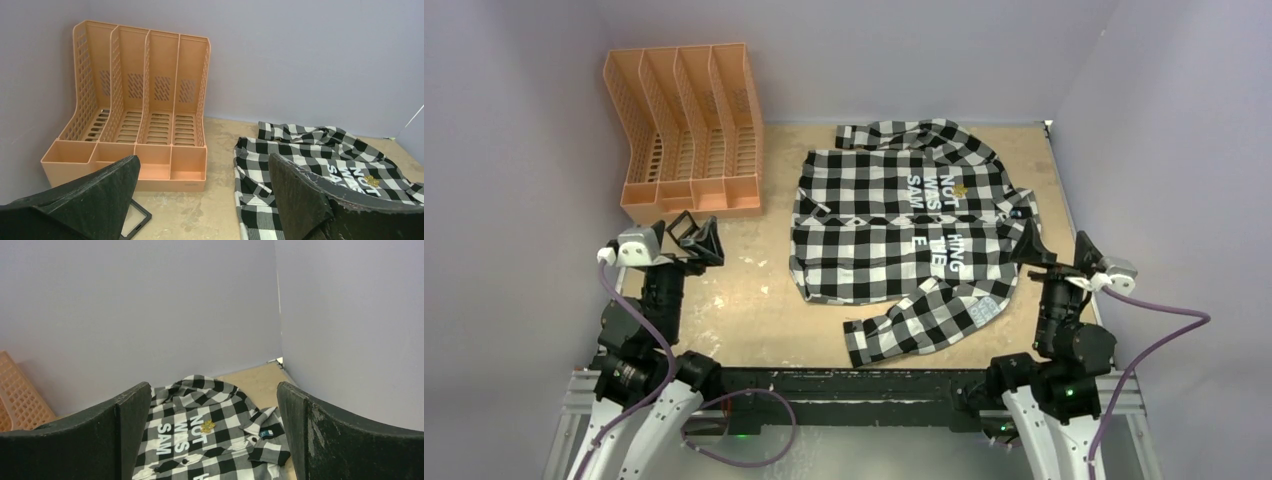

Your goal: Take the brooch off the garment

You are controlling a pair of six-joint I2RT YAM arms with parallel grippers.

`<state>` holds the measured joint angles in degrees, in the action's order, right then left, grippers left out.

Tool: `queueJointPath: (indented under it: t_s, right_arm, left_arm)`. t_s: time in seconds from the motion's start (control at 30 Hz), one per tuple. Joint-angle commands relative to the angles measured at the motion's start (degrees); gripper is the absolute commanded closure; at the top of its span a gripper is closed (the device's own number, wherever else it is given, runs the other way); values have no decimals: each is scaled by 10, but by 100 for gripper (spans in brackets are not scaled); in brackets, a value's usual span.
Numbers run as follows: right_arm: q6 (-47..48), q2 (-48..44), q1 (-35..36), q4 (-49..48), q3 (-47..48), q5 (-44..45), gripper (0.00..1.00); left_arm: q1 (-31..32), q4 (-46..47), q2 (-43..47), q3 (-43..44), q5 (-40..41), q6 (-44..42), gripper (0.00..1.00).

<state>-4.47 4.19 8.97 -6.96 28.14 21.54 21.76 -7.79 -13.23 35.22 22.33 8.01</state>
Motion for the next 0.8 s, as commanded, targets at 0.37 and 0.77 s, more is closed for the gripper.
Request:
queueJointPath:
  t_s: [0.37, 0.77]
  right_arm:
    - [-173, 183, -2, 244, 174, 23, 2]
    - [-303, 349, -2, 359, 200, -49, 2]
  left_arm:
    - [-7, -31, -120, 57, -77, 98, 1]
    - [-8, -52, -388, 117, -239, 180, 1]
